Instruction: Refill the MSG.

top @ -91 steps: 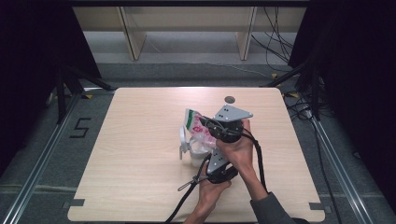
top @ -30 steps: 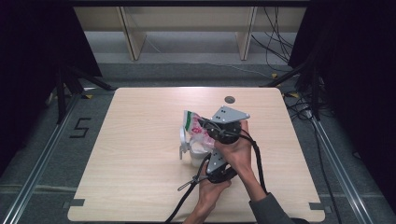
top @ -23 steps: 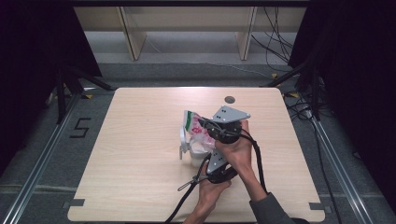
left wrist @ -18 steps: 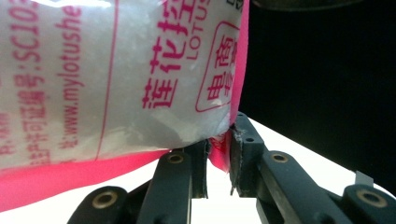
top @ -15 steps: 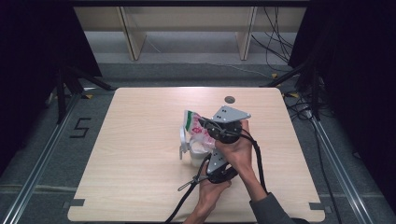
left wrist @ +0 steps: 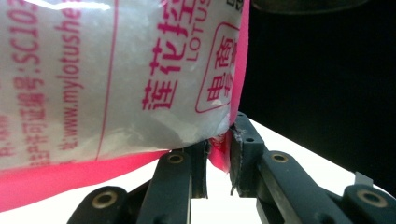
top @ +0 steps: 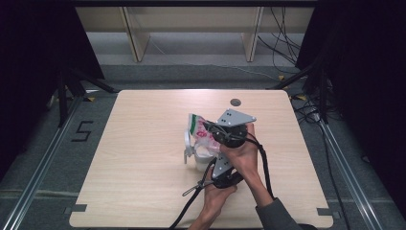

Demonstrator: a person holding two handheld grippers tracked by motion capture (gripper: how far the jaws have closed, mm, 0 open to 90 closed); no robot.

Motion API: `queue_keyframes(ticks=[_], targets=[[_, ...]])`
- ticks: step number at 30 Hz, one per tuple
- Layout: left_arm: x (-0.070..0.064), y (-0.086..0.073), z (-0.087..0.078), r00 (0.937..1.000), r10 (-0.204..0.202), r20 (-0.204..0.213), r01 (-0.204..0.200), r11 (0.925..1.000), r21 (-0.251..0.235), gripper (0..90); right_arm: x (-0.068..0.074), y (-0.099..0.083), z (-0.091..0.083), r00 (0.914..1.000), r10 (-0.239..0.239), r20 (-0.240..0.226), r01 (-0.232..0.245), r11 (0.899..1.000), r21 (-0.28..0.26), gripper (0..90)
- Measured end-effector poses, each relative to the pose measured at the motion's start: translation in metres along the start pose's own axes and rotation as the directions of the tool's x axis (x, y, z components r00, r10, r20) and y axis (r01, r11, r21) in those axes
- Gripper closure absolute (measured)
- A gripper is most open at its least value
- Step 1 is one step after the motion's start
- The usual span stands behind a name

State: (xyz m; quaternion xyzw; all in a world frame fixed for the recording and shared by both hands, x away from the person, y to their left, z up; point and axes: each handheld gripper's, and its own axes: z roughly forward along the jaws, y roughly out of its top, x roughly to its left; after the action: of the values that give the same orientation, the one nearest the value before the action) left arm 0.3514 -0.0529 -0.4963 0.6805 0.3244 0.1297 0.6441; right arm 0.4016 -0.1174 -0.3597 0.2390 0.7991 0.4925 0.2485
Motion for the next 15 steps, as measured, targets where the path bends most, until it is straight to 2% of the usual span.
queue_keyframes(ticks=[4,6,9,15], targets=[[-0.0002,0.0,-0.0005,1.0,-0.001,-0.007,0.001,1.0,0.009,78.4,0.0006,-0.0011,0.0011,0.9998,0.017,-0.008,-0.017,1.0,0.014,89.6],[-0.0005,0.0001,-0.0009,0.9999,-0.002,-0.011,0.003,0.9999,0.016,78.4,-0.0009,-0.0015,0.0017,1.0,0.003,0.003,-0.003,1.0,0.003,89.6],[-0.0001,-0.0003,0.0001,1.0,-0.002,0.001,0.002,1.0,0.0,78.3,-0.0005,-0.0013,0.0007,1.0,0.008,0.003,-0.008,1.0,0.0,89.6],[-0.0001,-0.0004,0.0,1.0,-0.002,0.0,0.002,1.0,0.001,78.4,0.0001,-0.0009,0.0005,0.9998,0.018,-0.013,-0.018,1.0,0.008,89.6]])
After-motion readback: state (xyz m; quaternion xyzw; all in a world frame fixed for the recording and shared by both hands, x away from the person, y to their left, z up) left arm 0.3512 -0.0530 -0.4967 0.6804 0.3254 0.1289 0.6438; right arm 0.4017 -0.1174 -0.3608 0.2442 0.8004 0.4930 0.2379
